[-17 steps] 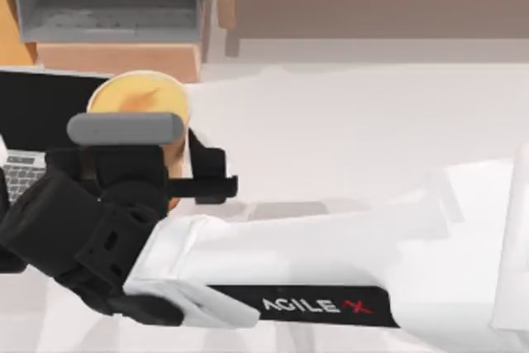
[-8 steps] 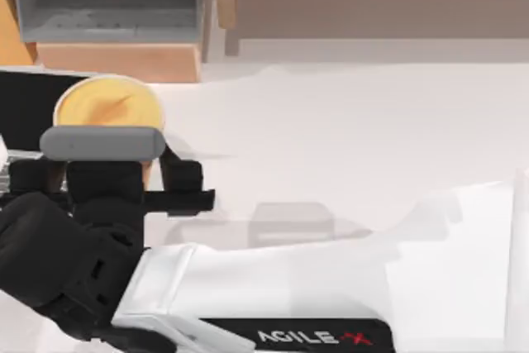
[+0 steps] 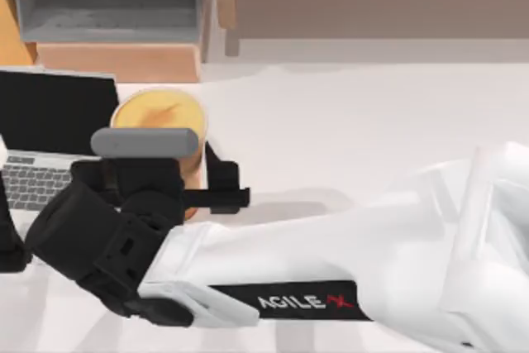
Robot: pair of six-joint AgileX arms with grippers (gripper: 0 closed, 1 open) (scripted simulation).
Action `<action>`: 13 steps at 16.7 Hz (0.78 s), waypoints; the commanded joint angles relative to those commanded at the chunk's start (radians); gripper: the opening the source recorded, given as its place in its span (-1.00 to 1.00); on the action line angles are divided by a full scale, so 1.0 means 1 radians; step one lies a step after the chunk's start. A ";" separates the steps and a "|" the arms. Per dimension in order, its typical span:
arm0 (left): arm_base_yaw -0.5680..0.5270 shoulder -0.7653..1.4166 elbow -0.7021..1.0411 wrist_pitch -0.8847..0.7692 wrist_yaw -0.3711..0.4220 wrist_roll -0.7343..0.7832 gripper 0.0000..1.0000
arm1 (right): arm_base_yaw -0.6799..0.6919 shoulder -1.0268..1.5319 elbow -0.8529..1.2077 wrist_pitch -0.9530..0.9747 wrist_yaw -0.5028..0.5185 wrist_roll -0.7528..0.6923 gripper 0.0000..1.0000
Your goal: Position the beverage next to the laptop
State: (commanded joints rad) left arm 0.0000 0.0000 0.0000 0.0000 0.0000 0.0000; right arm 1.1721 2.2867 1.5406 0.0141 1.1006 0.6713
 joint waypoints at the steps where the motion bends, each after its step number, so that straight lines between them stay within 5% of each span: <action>1: 0.000 0.000 0.000 0.000 0.000 0.000 1.00 | -0.001 0.002 -0.002 -0.001 0.000 0.000 -1.00; 4: 0.000 0.000 0.000 0.000 0.000 0.000 1.00 | -0.001 0.002 -0.002 -0.001 0.000 0.000 -1.00; 13: 0.000 0.000 0.000 0.000 0.000 0.000 1.00 | -0.001 0.002 -0.002 -0.001 0.000 0.000 0.36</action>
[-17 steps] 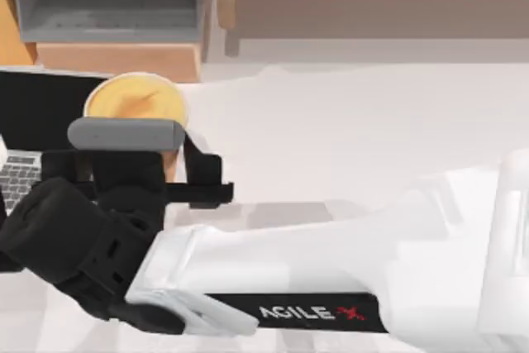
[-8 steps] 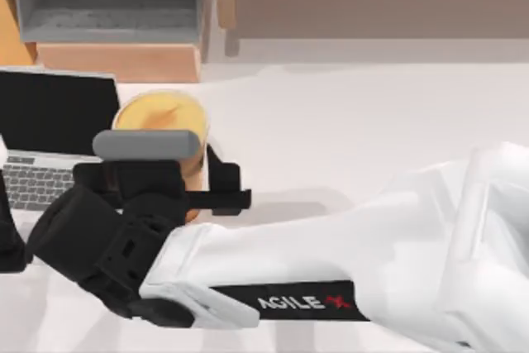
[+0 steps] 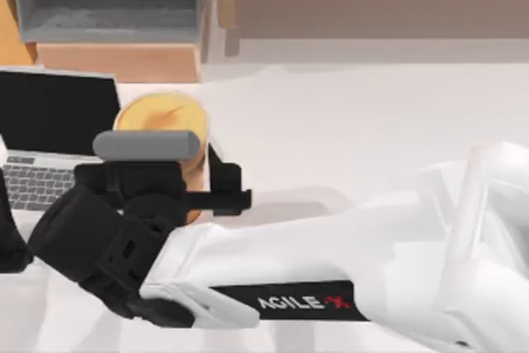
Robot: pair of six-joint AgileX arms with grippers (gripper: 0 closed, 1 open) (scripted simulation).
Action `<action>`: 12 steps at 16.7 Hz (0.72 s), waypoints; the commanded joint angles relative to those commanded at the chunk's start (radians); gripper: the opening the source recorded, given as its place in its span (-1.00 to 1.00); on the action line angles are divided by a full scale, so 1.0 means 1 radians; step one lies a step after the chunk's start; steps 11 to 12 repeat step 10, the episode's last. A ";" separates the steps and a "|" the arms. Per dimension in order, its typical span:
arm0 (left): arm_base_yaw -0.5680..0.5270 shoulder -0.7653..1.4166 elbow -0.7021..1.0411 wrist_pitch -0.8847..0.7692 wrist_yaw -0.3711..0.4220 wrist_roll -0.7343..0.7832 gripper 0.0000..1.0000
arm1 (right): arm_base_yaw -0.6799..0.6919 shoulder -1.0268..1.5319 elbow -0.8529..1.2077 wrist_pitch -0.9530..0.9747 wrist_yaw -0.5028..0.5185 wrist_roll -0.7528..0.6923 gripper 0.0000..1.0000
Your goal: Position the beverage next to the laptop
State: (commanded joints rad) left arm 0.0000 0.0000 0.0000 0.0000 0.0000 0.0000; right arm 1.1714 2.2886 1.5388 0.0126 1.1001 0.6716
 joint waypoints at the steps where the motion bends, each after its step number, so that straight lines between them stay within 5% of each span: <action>1: 0.000 0.000 0.000 0.000 0.000 0.000 1.00 | 0.000 0.000 0.000 0.000 0.000 0.000 0.51; 4: 0.000 0.000 0.000 0.000 0.000 0.000 1.00 | 0.000 0.000 0.000 0.000 0.000 0.000 0.96; 12: 0.000 0.000 0.000 0.000 0.000 0.000 1.00 | 0.000 0.000 0.000 0.000 0.000 0.000 1.00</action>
